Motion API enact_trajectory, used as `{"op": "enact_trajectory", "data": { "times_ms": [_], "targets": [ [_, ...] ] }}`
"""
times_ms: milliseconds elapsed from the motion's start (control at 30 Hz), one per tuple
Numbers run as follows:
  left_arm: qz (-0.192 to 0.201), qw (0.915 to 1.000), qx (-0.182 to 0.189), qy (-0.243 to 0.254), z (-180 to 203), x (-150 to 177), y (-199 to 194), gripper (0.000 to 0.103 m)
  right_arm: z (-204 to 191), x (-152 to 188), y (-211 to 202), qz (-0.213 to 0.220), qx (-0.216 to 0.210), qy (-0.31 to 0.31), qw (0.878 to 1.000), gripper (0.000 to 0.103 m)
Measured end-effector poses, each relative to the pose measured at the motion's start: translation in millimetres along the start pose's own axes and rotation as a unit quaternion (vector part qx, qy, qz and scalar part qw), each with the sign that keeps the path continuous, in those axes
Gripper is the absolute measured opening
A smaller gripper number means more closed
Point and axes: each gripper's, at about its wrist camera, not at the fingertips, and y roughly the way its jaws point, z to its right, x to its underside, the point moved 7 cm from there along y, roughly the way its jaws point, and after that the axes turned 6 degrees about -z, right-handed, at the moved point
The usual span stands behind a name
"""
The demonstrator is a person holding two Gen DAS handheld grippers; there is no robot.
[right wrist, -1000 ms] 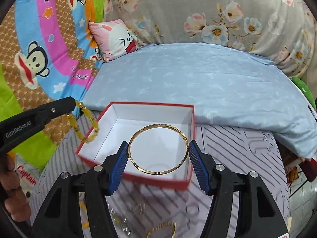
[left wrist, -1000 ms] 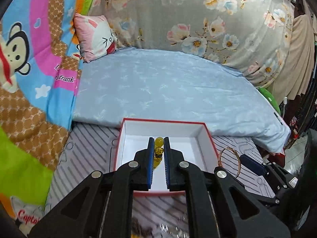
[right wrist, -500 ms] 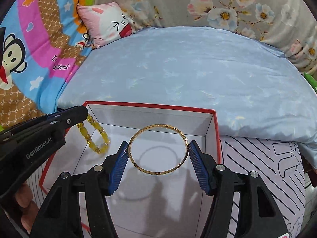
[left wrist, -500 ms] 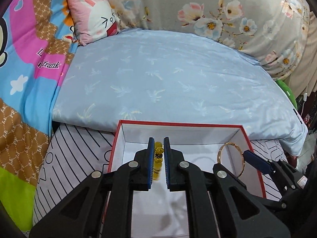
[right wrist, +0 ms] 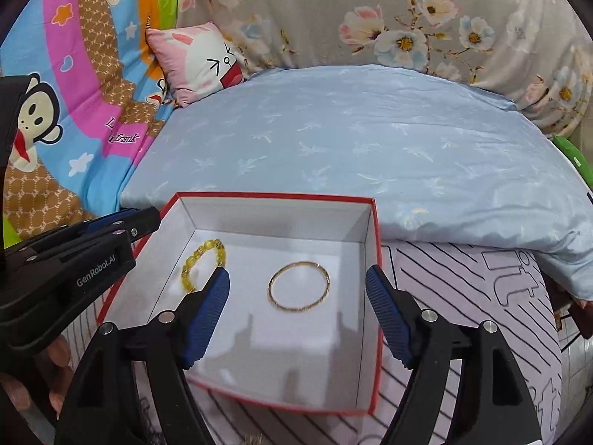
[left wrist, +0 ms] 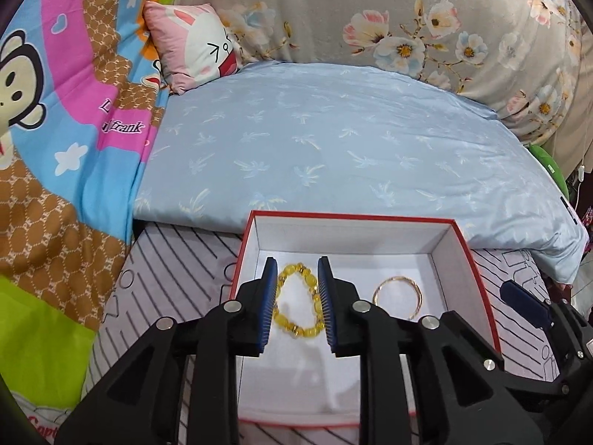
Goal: Organize jewelry
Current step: 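Open both tools to drop the bracelets into the box, then withdraw, then move the left tool to the orange bead bracelet while the right tool moves to the red bead bracelet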
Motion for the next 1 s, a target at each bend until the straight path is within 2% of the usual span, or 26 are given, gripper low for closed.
{"op": "enact_trajectory", "data": {
  "times_ms": [67,533,667,867,1000],
  "targets": [
    [0.004,0.9999,-0.009,0.008,0,8,-11,0.031,0,9,-12,0.001,-0.001,0.000,1.000,0.073],
    [-0.010,0.9999,-0.010,-0.004,-5,94,-78,0.035,-11,96,-92,0.005,0.004,-0.007,1.000,0.073],
    [-0.018,0.9996,-0.015,-0.014,-17,125,-88,0.038,-8,129,-103,-0.009,-0.007,0.003,1.000,0.073],
    [-0.055,0.9973,-0.017,-0.045,-42,184,-86,0.038,0,182,-105,-0.042,-0.009,0.022,0.999,0.073],
    [-0.061,0.9962,-0.026,-0.057,-49,213,-88,0.038,4,209,-109,-0.052,-0.004,0.030,0.998,0.073]
  ]
}}
